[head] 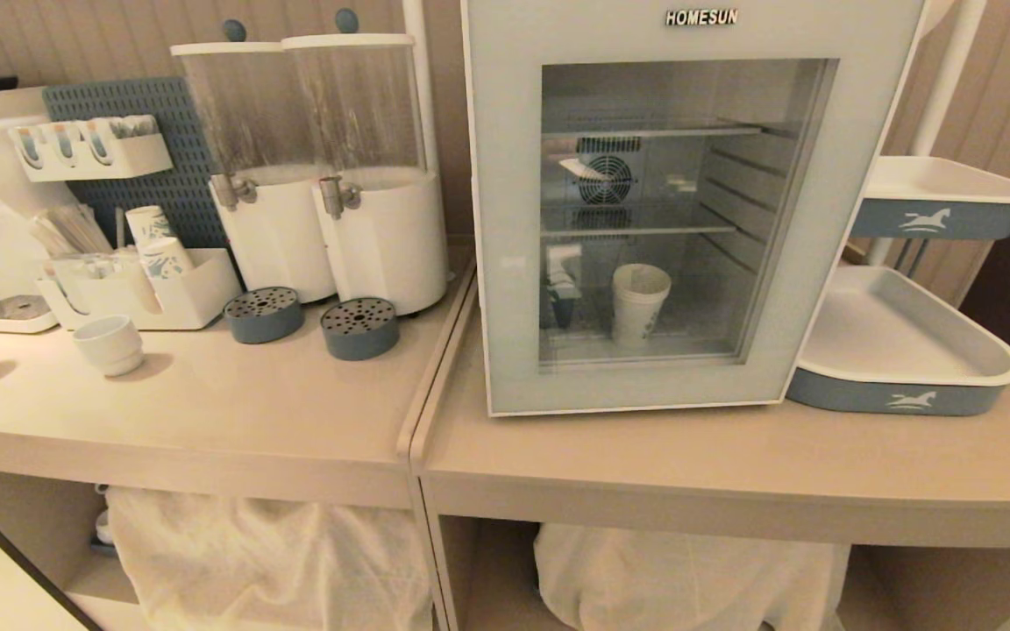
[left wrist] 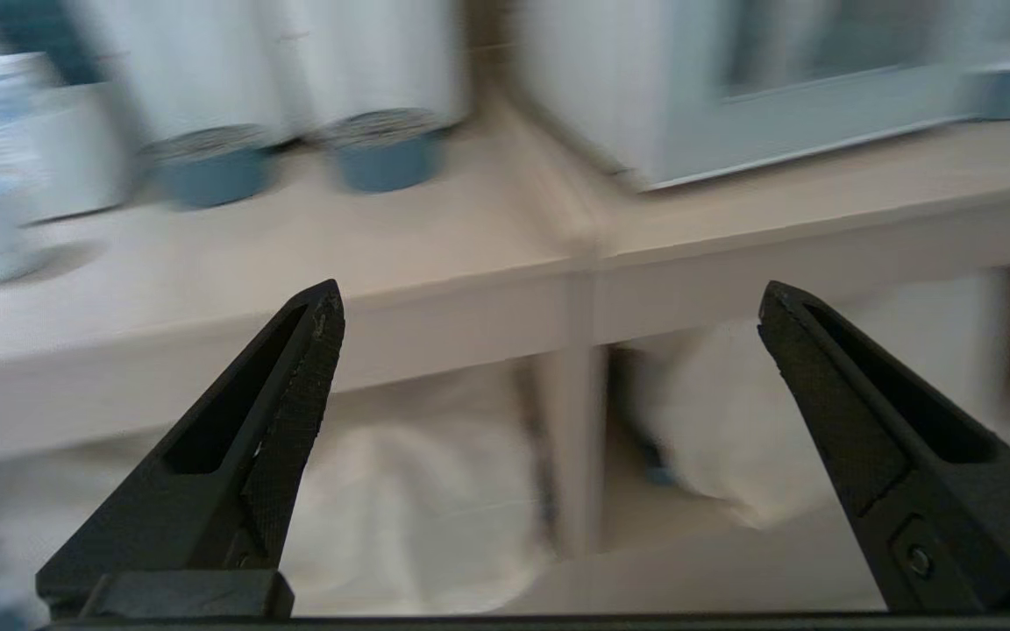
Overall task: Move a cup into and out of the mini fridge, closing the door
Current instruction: Open the freezer door
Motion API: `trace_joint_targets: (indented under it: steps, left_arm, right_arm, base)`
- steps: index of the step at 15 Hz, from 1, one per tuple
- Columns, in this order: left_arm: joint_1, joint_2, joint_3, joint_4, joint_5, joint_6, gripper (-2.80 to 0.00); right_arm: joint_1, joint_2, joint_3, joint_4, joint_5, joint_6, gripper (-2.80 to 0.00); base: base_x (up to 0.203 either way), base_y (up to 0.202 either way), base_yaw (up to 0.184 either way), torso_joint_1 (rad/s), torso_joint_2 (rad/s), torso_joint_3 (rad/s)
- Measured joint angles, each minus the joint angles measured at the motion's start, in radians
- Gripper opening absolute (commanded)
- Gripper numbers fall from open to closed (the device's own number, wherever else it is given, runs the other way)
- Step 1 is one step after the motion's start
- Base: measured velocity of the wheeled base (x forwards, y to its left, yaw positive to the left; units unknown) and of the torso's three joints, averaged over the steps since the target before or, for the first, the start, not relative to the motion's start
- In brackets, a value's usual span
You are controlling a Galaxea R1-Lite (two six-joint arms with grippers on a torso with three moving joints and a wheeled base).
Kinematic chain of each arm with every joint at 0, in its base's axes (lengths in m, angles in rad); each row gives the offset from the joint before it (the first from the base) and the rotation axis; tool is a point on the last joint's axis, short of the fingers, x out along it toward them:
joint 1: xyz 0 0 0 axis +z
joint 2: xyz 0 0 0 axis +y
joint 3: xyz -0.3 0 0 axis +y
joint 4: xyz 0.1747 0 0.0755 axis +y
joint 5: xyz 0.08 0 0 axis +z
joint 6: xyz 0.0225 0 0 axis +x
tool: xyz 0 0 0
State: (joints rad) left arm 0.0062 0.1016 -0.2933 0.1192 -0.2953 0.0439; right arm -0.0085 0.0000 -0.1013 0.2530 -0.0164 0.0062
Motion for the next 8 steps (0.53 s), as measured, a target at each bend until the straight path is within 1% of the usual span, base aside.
trace_joint_targets:
  steps: [1,3,4,6,8]
  left_arm:
    - [-0.005,0.032,-0.033,0.004,-0.043,-0.018,0.00]
    - [-0.054,0.133,-0.113,0.002,-0.094,-0.065,0.00]
    - [-0.101,0.191,-0.157,0.000,-0.102,-0.087,0.00]
    - [-0.219,0.321,-0.277,-0.005,-0.113,-0.125,0.00]
    - [-0.275,0.422,-0.362,-0.022,-0.110,-0.133,0.00]
  right_arm:
    - [0.000,0.000,0.000,0.000,0.000,0.000,-2.80]
    - [0.000,0.000,0.000,0.000,0.000,0.001,-2.80]
    - [0.000,0.000,0.000,0.000,0.000,0.001,-2.80]
    - [0.000,0.000,0.000,0.000,0.000,0.001,-2.80]
    - [0.000,0.000,0.000,0.000,-0.001,0.000,-2.80]
  base:
    - [0.000,0.000,0.000,0.000,0.00,0.000]
    - [0.000,0.000,0.000,0.000,0.00,0.000]
    - [0.000,0.000,0.000,0.000,0.00,0.000]
    - [0.000,0.000,0.000,0.000,0.00,0.000]
    - [0.000,0.000,0.000,0.000,0.00,0.000]
